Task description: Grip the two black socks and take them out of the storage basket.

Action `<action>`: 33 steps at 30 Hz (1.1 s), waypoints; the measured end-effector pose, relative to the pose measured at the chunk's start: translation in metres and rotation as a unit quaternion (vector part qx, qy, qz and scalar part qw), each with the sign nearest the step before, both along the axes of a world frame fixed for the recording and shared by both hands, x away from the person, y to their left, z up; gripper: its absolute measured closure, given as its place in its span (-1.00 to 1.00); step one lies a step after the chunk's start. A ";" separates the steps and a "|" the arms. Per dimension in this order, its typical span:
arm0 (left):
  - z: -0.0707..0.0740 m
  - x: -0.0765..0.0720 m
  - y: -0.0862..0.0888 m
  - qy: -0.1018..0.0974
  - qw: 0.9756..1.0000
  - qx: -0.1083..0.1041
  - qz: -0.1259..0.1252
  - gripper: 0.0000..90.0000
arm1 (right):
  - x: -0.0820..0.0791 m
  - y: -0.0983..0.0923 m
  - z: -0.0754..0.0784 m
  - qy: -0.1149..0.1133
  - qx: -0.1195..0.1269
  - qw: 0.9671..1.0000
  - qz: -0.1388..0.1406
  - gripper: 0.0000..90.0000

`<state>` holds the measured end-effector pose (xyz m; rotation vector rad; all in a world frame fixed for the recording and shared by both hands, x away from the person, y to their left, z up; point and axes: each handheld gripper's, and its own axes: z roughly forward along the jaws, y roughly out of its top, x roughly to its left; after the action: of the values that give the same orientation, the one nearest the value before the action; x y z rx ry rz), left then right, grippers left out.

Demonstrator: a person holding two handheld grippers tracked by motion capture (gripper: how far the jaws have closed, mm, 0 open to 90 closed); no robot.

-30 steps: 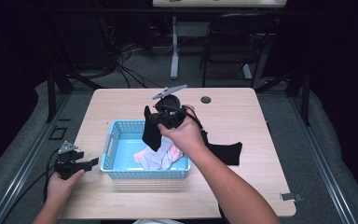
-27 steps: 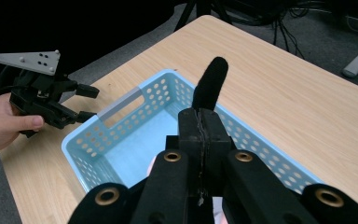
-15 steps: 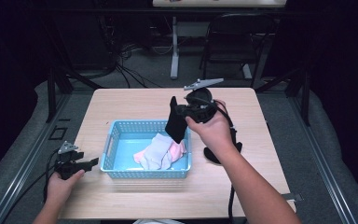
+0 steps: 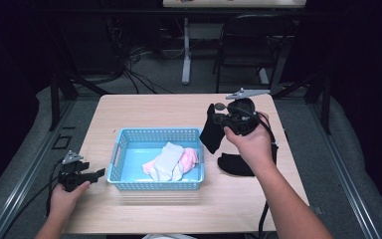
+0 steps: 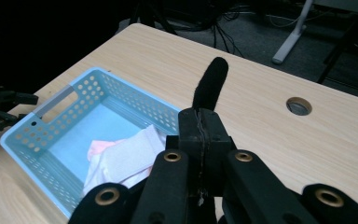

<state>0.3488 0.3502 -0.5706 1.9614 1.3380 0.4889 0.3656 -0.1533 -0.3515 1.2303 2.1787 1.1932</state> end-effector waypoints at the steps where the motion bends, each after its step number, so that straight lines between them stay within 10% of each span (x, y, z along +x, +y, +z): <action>1: 0.000 0.000 0.000 0.001 1.000 0.000 0.001 -0.45 | -0.001 -0.002 -0.001 0.000 0.000 1.000 -0.003 0.98; 21: 0.000 -0.001 0.001 0.001 1.000 0.003 0.002 -0.45 | -0.004 -0.033 -0.061 0.041 0.020 0.998 -0.040 0.98; 33: -0.002 0.000 0.001 0.005 1.000 0.007 0.002 -0.45 | -0.002 -0.077 -0.122 0.077 0.033 0.990 -0.114 0.98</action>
<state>0.3484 0.3511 -0.5723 1.9750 1.3482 0.4935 0.3639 -0.2302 -0.4731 1.5998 2.0490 1.1161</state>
